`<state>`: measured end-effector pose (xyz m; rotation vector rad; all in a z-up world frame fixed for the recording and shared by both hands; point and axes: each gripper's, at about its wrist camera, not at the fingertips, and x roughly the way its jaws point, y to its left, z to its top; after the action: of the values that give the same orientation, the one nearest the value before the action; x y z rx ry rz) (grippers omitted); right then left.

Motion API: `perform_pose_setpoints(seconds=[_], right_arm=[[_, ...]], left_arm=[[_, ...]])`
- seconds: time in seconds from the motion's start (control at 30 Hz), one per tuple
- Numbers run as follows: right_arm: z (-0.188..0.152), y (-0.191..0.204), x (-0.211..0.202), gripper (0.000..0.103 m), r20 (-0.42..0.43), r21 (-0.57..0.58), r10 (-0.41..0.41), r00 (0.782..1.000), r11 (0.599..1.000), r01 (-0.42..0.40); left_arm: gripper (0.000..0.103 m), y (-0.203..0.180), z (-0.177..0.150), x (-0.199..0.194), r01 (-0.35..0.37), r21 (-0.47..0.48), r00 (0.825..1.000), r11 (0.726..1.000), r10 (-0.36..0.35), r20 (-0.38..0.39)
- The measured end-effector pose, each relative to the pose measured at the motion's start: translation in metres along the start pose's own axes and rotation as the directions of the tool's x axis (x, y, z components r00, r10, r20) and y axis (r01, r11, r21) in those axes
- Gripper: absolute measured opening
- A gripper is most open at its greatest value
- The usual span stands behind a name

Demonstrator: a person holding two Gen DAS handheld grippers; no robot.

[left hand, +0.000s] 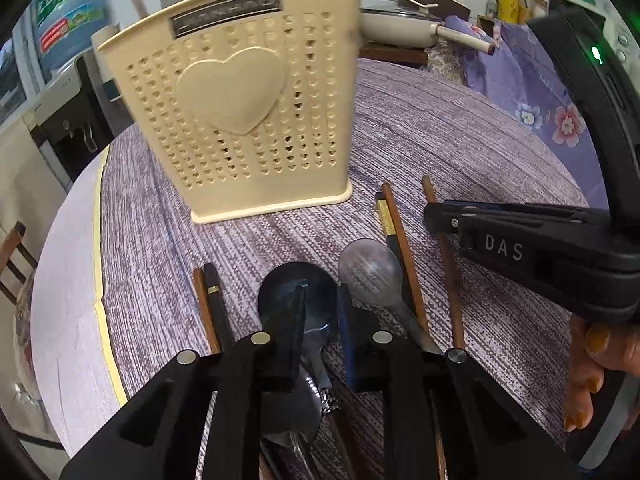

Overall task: Organize utensils
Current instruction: 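Grasp a metal spoon with the left gripper while the right gripper grasps a chopstick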

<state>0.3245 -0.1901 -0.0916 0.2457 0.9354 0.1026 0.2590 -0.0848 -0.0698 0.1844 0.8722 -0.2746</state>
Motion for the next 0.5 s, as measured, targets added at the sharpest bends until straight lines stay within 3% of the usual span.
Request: perform_pose_setpoints(seconds=[0.03, 0.1, 0.17, 0.43, 0.5], right_arm=[[-0.001, 0.0, 0.0, 0.013, 0.002, -0.001, 0.001, 1.0, 1.0, -0.001], [-0.001, 0.0, 0.0, 0.013, 0.005, -0.003, 0.0, 1.0, 1.0, 0.0], [-0.001, 0.0, 0.0, 0.013, 0.007, -0.006, -0.006, 1.0, 1.0, 0.006], [-0.002, -0.001, -0.001, 0.013, 0.006, -0.006, 0.009, 1.0, 1.0, -0.009], [-0.002, -0.001, -0.001, 0.013, 0.005, -0.005, 0.01, 1.0, 1.0, -0.01]], left_arm=[[0.029, 0.002, -0.001, -0.003, 0.013, -0.007, 1.0, 1.0, -0.013, 0.011], [0.05, 0.004, -0.002, -0.01, 0.002, -0.007, 0.999, 1.0, -0.002, 0.036], [0.059, 0.008, -0.003, -0.015, -0.018, -0.019, 0.999, 1.0, 0.019, 0.049], [0.059, 0.008, -0.004, -0.005, -0.021, -0.018, 1.0, 1.0, 0.021, 0.018], [0.059, 0.004, -0.003, -0.001, -0.051, 0.001, 0.999, 0.999, 0.051, 0.01]])
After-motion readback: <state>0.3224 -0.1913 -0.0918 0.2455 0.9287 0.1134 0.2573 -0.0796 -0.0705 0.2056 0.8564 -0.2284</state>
